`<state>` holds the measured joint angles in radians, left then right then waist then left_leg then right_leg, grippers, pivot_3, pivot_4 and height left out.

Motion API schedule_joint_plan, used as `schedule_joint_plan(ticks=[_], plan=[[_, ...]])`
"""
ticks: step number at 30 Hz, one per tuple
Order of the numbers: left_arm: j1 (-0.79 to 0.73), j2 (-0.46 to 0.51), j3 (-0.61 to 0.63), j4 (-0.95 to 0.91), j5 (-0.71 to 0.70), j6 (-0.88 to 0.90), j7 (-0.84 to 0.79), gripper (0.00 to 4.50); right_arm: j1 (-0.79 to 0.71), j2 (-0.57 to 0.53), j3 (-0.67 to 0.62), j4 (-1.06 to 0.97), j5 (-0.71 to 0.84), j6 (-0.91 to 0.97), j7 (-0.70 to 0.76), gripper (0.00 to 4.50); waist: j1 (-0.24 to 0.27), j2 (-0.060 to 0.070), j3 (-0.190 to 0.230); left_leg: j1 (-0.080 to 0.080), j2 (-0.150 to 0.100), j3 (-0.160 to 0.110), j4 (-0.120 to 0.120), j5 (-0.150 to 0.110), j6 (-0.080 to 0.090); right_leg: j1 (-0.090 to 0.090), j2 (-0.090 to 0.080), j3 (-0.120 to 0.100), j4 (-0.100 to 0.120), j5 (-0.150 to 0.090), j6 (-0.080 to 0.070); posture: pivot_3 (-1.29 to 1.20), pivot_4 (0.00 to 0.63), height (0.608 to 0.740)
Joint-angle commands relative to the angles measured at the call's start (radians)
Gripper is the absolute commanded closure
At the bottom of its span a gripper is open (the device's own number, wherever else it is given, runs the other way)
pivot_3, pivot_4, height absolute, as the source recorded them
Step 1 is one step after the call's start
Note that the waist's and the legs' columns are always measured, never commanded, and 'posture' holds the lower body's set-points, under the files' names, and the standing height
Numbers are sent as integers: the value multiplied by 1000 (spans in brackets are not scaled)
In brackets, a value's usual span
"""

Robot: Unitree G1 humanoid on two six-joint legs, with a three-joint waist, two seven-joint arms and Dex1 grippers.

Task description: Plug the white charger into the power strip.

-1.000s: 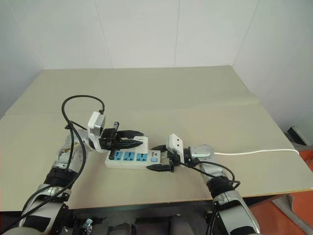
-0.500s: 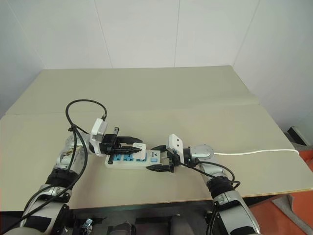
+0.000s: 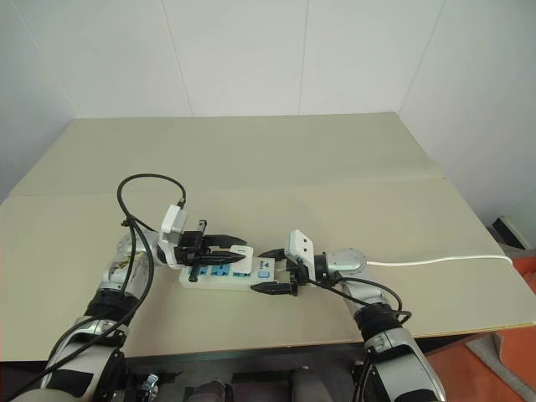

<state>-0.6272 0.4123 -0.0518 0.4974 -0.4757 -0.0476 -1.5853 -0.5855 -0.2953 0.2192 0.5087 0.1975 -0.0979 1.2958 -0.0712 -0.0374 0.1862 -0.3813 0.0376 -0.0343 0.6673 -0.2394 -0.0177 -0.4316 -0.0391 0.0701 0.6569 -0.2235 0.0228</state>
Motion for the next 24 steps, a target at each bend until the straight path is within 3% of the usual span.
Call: schedule_joint_plan(ticks=[1,24], plan=[[6,-7,8,12,15,-37,-9,3510,9,6,17,-22,-9,-2,4,1083,0,0,0,0,0,0,0,0,0,0,0,0,0,0,0,0,150,740],[53,21,39,65,55,-95,-4,3510,3,12,17,-4,-26,-19,-5,1083,-1,0,0,9,0,0,-3,0,0,8,0,0,-2,-4,7,0,150,740]])
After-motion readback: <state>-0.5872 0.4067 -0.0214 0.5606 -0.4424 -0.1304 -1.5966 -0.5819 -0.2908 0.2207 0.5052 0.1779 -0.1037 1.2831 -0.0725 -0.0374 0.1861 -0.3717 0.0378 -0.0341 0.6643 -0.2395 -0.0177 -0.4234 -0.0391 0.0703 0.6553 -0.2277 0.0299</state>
